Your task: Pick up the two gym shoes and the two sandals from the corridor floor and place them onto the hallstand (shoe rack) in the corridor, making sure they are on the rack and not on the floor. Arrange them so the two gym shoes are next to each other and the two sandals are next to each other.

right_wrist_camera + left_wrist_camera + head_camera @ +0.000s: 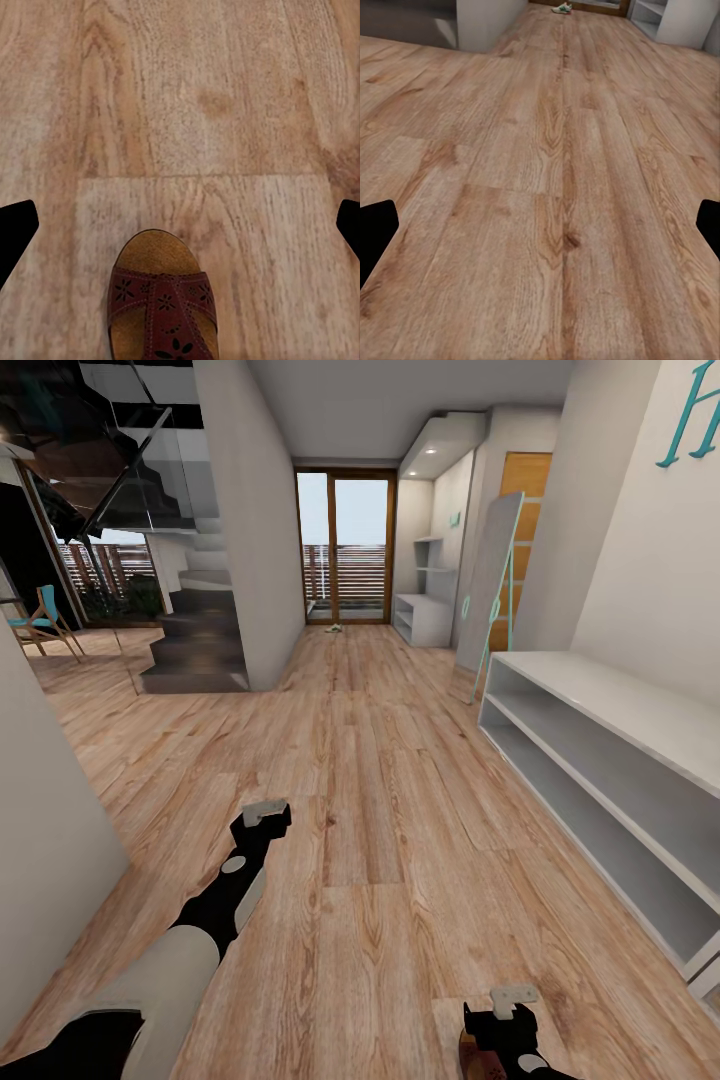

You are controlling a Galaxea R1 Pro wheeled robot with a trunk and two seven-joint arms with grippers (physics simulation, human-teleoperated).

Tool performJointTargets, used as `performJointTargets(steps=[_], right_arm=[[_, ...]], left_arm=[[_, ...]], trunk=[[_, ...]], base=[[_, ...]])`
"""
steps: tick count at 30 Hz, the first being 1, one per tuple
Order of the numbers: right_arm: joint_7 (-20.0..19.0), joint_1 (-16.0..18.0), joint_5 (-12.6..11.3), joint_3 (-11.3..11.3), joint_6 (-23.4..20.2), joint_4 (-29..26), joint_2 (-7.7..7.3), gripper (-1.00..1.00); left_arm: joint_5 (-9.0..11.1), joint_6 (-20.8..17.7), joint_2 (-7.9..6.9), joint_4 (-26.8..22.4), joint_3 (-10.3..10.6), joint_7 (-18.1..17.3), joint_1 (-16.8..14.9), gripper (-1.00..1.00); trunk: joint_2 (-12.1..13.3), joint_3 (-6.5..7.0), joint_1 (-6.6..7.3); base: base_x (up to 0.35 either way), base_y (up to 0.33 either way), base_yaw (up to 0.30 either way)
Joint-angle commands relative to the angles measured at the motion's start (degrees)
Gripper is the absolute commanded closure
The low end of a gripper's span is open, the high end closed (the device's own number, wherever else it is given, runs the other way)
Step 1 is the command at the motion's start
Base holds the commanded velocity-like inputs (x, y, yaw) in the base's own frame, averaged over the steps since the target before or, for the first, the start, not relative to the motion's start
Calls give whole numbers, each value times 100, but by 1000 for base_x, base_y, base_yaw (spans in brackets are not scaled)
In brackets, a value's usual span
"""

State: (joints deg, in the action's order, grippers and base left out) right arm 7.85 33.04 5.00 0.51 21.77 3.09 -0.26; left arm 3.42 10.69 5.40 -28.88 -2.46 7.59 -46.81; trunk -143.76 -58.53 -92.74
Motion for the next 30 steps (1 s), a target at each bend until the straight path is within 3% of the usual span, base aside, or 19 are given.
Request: performJointTargets(steps=[1, 24, 30], right_arm=[[40, 10, 54, 5, 29, 25, 0, -100], [37, 10, 54, 3, 26, 25, 0, -100], [40, 10, 54, 2, 28, 25, 0, -100]], left_arm=[[36, 21, 4, 5, -11, -6, -4, -100], [36, 21, 111, 5, -3, -6, -4, -100], [36, 21, 117, 5, -1, -7, -4, -100]], trunk=[[-2, -5, 1], [-2, -5, 1], [-10, -138, -14]], base=[[0, 0, 0], [0, 0, 0], [0, 0, 0]])
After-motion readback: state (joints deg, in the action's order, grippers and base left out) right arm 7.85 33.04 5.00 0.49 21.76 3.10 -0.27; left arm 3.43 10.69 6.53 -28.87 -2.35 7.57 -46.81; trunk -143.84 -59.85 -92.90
